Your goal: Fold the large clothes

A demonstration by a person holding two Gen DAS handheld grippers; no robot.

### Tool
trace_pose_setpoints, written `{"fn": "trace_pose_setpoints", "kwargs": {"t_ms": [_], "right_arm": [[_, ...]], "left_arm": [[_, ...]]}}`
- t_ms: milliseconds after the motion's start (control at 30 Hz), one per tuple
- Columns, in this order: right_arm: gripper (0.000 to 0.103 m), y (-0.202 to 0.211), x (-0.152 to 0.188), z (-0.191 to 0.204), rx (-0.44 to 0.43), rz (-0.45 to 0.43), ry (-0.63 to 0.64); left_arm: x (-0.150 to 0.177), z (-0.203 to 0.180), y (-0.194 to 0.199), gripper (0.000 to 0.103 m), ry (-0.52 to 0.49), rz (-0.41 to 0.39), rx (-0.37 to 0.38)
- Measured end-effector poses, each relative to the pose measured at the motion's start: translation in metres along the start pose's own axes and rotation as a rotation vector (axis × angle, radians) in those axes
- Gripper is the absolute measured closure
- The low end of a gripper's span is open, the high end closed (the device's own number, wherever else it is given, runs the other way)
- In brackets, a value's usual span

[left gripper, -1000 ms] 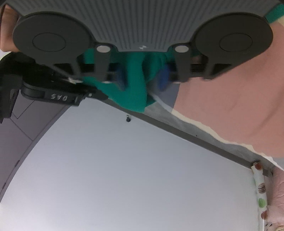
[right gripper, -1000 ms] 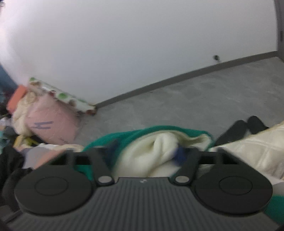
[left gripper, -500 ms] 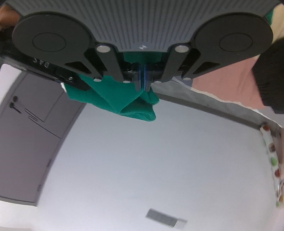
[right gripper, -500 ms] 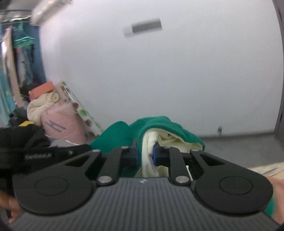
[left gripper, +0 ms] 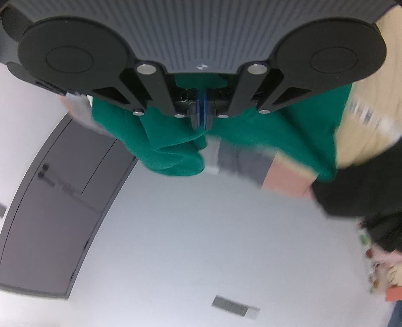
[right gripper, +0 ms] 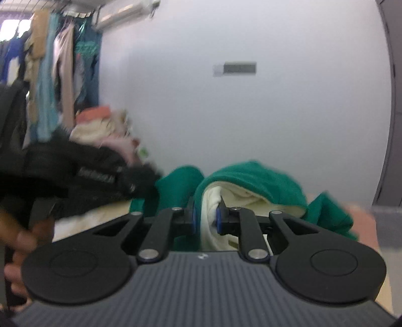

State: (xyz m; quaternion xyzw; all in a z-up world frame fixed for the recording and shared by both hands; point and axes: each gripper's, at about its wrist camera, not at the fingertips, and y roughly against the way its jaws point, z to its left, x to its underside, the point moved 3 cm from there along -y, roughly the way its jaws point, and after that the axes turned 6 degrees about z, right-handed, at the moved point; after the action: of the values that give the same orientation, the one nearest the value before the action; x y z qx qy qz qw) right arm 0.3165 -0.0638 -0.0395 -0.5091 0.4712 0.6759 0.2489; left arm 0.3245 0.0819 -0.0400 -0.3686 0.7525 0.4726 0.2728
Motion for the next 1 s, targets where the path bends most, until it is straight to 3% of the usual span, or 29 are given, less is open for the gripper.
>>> {"fn": "trace_pose_setpoints", "kwargs": {"t_ms": [167, 300, 367, 433, 467, 500, 633, 800, 900, 1000], "right_arm": [[0.083, 0.008, 0.064, 0.009, -0.028, 0.117, -0.044], [0.08, 0.012, 0.087, -0.006, -0.092, 0.178, -0.193], [0.067, 0.02, 0.084, -0.011, -0.111, 0.163, -0.227], [0.05, 0.03, 0.078, -0.013, -0.133, 0.138, -0.222], [0.043, 0.04, 0.081, -0.017, -0.14, 0.118, -0.221], [0.041, 0.046, 0.078, -0.019, -0.147, 0.096, -0.218], [0.04, 0.048, 0.059, -0.03, -0.159, 0.042, -0.232], [0.024, 0.008, 0.014, -0.038, -0.077, 0.026, -0.2], [0.022, -0.028, -0.005, -0.045, -0.045, 0.056, -0.194], [0.021, -0.075, -0.011, -0.06, -0.054, 0.157, -0.198]], "left_arm": [[0.057, -0.004, -0.003, 0.099, 0.065, 0.081, -0.003], [0.078, -0.014, 0.004, 0.096, 0.066, 0.112, -0.005], [0.087, -0.013, 0.013, 0.086, 0.095, 0.114, -0.011], [0.096, -0.007, 0.018, 0.065, 0.143, 0.098, 0.008], [0.097, -0.006, 0.025, 0.049, 0.166, 0.09, 0.012], [0.097, -0.007, 0.033, 0.044, 0.179, 0.085, 0.005], [0.091, -0.007, 0.035, 0.043, 0.182, 0.076, -0.006], [0.082, 0.002, 0.022, 0.023, 0.171, 0.092, -0.051], [0.08, 0.014, 0.014, 0.02, 0.188, 0.101, -0.069], [0.079, 0.025, 0.013, 0.016, 0.215, 0.112, -0.077]]}}
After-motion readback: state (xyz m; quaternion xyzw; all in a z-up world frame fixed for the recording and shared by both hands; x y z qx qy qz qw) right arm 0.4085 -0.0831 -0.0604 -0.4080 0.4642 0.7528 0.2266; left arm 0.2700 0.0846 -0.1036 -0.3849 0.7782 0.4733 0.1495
